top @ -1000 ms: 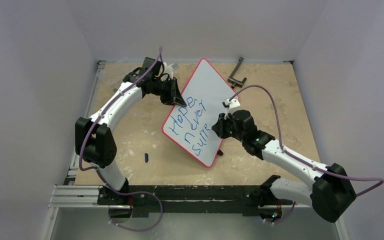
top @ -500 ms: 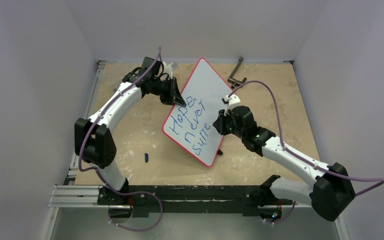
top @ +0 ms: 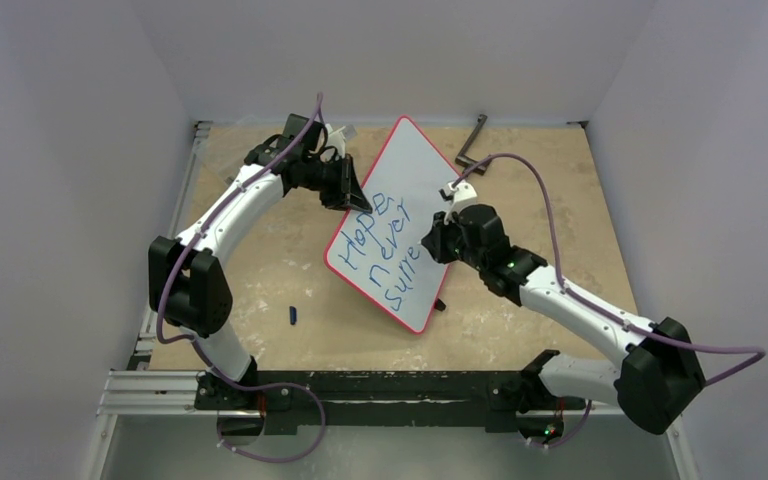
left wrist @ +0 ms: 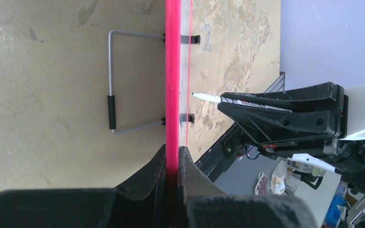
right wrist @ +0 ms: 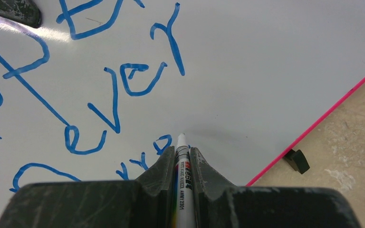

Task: Write a sentence on the whiteboard

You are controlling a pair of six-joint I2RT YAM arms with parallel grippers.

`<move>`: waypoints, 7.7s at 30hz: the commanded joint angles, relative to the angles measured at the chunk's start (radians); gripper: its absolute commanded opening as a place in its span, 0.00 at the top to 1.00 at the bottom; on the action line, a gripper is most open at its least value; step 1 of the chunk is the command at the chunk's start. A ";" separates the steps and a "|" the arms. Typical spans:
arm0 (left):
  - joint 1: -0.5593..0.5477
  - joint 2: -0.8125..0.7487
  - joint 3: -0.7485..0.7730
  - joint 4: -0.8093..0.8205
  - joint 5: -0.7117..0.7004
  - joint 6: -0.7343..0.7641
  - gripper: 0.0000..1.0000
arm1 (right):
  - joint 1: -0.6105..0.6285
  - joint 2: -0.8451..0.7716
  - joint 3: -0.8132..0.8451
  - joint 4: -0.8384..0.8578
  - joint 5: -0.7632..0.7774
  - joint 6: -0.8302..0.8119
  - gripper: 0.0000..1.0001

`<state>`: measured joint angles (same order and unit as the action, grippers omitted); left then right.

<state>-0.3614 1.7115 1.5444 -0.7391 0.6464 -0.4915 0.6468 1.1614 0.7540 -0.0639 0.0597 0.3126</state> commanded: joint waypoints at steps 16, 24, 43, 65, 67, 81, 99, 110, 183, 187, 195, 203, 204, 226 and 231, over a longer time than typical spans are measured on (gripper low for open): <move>0.010 -0.053 0.006 0.008 -0.079 0.014 1.00 | -0.009 0.063 0.038 0.088 -0.019 -0.019 1.00; 0.011 -0.056 0.006 0.008 -0.080 0.013 1.00 | -0.010 0.050 -0.028 0.099 -0.022 -0.007 1.00; 0.011 -0.056 0.005 0.009 -0.078 0.011 1.00 | -0.013 0.013 -0.071 0.094 -0.015 0.007 1.00; 0.010 -0.055 0.005 0.011 -0.074 0.011 1.00 | -0.014 0.105 0.061 0.095 -0.013 -0.013 1.00; 0.011 -0.056 0.005 0.010 -0.075 0.012 1.00 | -0.015 0.113 0.068 0.093 -0.008 -0.013 1.00; 0.012 -0.059 0.005 0.012 -0.073 0.010 1.00 | -0.036 0.132 0.052 0.073 0.019 -0.002 1.00; 0.010 -0.064 0.003 0.011 -0.073 0.011 1.00 | -0.043 0.082 -0.033 0.068 0.015 0.013 1.00; 0.010 -0.063 0.002 0.012 -0.074 0.010 1.00 | -0.044 0.035 -0.017 0.041 0.046 0.000 1.00; 0.011 -0.068 0.001 0.015 -0.067 0.007 1.00 | -0.153 0.186 0.011 0.152 -0.113 0.019 1.00; 0.011 -0.066 0.002 0.014 -0.067 0.007 1.00 | -0.153 0.206 0.046 0.134 -0.086 0.020 1.00; 0.010 -0.066 0.002 0.015 -0.063 0.006 1.00 | -0.154 0.232 0.103 0.136 -0.110 0.014 1.00; 0.010 -0.065 0.002 0.014 -0.063 0.006 1.00 | -0.154 0.248 0.171 0.145 -0.158 0.020 1.00; 0.010 -0.066 0.002 0.015 -0.063 0.007 1.00 | -0.153 0.251 0.178 0.145 -0.162 0.019 1.00; 0.010 -0.072 0.000 0.014 -0.065 0.007 1.00 | -0.154 0.184 0.017 0.165 -0.108 0.025 1.00; 0.010 -0.072 -0.001 0.015 -0.067 0.008 1.00 | -0.158 0.171 -0.011 0.161 -0.080 0.022 1.00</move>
<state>-0.3595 1.6985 1.5398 -0.7506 0.6327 -0.5144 0.4824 1.3388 0.7731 0.1154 -0.0227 0.3222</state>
